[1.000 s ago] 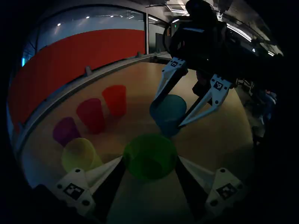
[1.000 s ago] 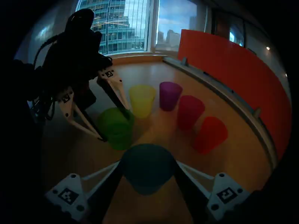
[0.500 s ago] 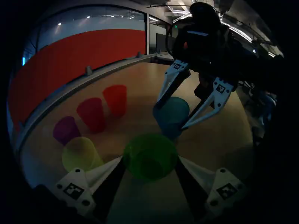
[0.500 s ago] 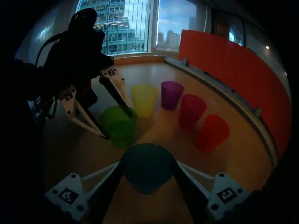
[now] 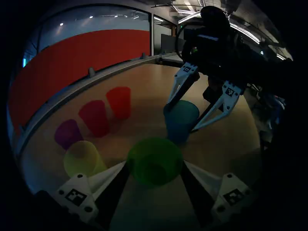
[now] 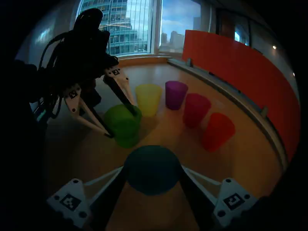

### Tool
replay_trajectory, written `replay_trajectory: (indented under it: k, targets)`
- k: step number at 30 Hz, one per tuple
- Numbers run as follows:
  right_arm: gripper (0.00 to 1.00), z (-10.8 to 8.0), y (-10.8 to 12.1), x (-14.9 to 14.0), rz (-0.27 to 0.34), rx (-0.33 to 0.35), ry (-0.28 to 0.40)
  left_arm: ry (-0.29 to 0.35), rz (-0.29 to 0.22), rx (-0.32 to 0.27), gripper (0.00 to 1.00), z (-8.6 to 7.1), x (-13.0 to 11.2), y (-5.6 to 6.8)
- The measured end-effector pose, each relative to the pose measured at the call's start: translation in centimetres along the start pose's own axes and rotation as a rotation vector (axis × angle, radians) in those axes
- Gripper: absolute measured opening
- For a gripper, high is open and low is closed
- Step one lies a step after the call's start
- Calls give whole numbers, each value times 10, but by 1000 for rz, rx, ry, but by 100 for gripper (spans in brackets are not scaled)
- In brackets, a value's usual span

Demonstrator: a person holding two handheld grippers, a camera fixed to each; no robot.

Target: Pour water

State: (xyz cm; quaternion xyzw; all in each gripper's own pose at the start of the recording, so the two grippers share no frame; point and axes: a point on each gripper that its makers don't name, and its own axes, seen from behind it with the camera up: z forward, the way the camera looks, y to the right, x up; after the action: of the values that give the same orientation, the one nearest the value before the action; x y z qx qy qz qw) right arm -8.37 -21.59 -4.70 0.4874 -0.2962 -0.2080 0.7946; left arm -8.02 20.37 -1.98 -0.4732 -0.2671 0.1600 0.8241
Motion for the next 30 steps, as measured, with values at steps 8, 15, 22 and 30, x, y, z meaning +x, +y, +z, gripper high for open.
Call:
replay_trajectory:
  k: [8, 15, 22, 30]
  targets:
    - [93, -3, -2, -6, 24, 3, -3, -4, 6, 9, 89, 0, 0, -1]
    - [99, -4, -1, -9, 36, 2, -9, -6, 1, 14, 89, 1, 0, -2]
    - [100, -6, -1, -10, 44, -6, -10, -9, -10, 14, 90, 2, 0, -1]
    - [100, -6, 0, -10, 41, -11, -12, -20, -27, 15, 91, 3, -3, -3]
